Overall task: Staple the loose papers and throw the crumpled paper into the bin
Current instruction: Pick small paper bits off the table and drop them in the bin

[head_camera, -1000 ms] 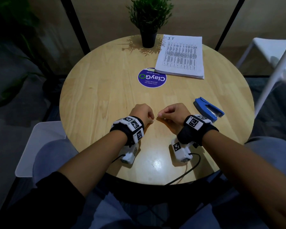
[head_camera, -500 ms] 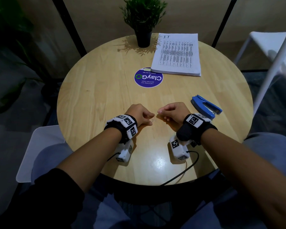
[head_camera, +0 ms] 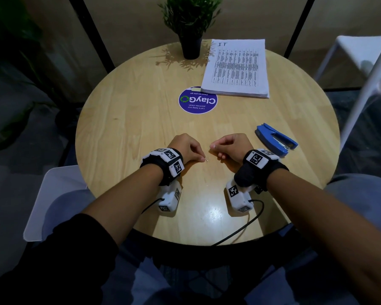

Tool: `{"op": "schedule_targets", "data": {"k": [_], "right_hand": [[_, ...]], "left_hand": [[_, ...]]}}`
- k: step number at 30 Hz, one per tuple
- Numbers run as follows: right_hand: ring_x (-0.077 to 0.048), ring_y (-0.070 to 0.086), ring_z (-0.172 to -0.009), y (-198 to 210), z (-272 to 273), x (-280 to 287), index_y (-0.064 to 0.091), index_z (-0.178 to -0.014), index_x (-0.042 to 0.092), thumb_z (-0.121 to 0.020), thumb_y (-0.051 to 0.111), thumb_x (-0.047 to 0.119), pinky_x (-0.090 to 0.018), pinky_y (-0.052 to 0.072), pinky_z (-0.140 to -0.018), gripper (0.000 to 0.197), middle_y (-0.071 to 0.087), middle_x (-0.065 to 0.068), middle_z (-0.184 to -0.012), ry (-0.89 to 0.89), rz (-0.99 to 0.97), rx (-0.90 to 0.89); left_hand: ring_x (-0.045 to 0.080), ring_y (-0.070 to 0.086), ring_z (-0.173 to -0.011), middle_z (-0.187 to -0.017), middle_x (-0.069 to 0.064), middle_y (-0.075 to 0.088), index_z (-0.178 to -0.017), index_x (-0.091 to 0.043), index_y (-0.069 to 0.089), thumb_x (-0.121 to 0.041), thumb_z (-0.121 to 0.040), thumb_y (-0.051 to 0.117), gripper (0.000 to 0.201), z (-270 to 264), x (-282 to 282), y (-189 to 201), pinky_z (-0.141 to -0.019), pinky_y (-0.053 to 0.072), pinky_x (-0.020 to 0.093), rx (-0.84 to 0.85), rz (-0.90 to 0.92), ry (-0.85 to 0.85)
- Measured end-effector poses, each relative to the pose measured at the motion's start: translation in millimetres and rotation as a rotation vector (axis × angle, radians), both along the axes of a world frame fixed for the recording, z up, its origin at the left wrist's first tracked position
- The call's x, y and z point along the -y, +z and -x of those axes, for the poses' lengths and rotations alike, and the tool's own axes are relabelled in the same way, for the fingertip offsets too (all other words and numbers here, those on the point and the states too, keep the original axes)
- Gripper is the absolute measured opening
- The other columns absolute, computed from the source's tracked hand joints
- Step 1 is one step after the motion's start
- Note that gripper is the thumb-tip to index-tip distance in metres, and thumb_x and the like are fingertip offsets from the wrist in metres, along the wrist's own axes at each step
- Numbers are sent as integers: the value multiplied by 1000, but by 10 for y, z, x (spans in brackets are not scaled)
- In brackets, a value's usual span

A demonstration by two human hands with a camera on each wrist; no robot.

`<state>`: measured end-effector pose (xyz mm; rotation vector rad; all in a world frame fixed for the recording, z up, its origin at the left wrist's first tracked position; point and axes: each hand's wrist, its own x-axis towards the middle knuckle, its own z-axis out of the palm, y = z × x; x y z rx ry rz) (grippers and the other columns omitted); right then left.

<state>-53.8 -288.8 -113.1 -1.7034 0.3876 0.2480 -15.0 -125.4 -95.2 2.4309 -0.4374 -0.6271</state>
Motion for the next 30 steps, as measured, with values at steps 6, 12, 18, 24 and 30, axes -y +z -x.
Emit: {"op": "schedule_targets", "data": {"k": [6,12,18,24,30], "right_hand": [[-10,49,-45,17,21,0,69,-75,10,-83,69,10,-15,50,-46,8,58,-7,-58,24,41,11],[-9,48,-44,30,81,-28,71,-78,7,-83,69,10,-15,48,-44,6,57,-4,-54,-6,38,9],[-1,48,-41,104,83,-139,71,-94,-3,-82,69,9,-10,43,-43,17,55,-5,-59,66,75,51],[2,48,-41,163,-86,-506,74,-79,12,-78,75,18,-14,43,-52,6,61,11,-48,210,117,82],[-9,47,-49,319,-349,-1237,72,-70,20,-77,76,17,-17,44,-52,9,58,9,-46,388,95,125]], "left_hand": [[13,55,-84,-97,7,71,-93,-10,74,-19,-82,70,15,6,69,38,-75,40,24,16,-128,-79],[13,56,-80,-97,7,71,-94,-5,73,-16,-85,66,15,27,41,62,-74,43,24,-2,-114,-34],[11,58,-66,-73,1,62,-86,-6,70,-14,-86,64,10,26,-205,147,-63,48,22,-42,63,82],[13,58,-63,-69,0,61,-84,-7,68,-14,-85,66,7,-122,-733,329,-65,48,23,-15,90,137],[2,58,-58,-67,-2,59,-87,-3,66,-10,-87,63,7,-223,-1569,600,-63,49,20,-7,63,165]]}}
